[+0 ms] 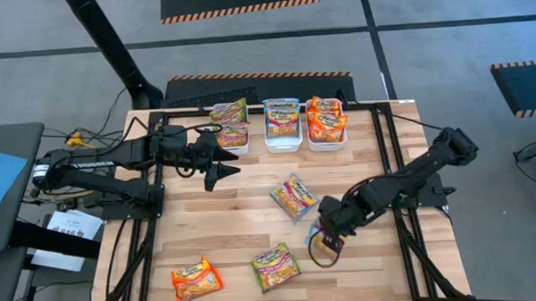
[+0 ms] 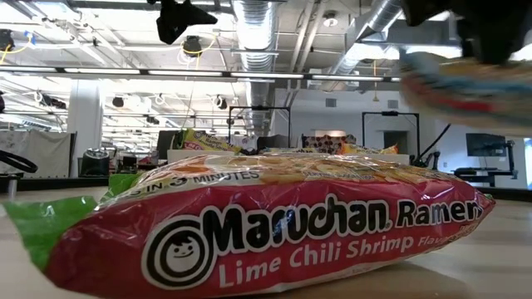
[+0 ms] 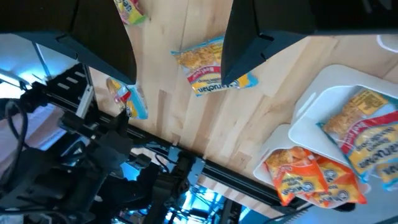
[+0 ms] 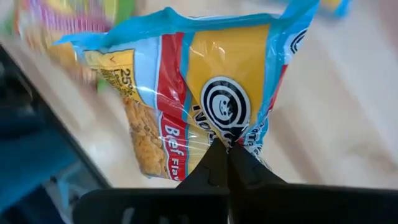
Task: Sort Maruchan noodles
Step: Put the blue noodle pack into the middle white bin
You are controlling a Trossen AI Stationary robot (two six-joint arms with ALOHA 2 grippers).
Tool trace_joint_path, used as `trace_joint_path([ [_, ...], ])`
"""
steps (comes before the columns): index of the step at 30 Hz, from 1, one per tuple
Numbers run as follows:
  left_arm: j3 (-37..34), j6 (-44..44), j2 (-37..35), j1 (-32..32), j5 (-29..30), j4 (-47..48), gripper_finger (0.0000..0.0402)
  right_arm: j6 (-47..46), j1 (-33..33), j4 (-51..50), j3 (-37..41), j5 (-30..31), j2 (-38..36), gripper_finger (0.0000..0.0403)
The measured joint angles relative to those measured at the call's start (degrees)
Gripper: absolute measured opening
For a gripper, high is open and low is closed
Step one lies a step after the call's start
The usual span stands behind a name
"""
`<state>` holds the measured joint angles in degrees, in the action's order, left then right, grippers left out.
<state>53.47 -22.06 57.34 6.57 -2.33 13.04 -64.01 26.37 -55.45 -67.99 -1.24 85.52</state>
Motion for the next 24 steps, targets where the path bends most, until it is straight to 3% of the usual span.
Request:
trace_joint_path([
  [8,0.0,-0.5,0.0,4.1,0.0,0.0,0.0219,8.2,-9.6,2.5,0.0,5.5,-3.9,0.0],
  [24,0.0,0.4,0.0,11.5,1.1,0.0,0.0219,41.4,-37.9,16.4,-2.3,6.4,-4.6,0.0001],
])
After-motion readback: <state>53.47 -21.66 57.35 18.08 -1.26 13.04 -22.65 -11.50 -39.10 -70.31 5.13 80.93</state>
